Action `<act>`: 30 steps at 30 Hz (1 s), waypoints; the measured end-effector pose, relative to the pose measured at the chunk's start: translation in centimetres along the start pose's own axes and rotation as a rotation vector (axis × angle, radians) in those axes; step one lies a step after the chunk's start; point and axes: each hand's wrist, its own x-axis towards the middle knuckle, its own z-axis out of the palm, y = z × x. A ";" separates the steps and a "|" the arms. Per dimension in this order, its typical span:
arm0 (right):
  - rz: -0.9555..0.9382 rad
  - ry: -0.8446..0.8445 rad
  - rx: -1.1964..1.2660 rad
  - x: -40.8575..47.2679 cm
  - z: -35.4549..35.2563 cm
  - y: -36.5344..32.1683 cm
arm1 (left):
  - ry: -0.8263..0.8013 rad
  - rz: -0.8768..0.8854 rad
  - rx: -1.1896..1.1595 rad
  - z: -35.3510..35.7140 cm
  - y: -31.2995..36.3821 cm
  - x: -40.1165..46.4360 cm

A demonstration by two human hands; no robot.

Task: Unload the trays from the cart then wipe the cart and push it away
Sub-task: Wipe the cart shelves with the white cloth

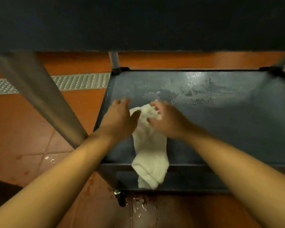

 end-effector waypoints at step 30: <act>-0.349 -0.282 -0.246 0.7 2.3 0.7 | 0.164 0.208 0.221 4.7 -2.5 -3.1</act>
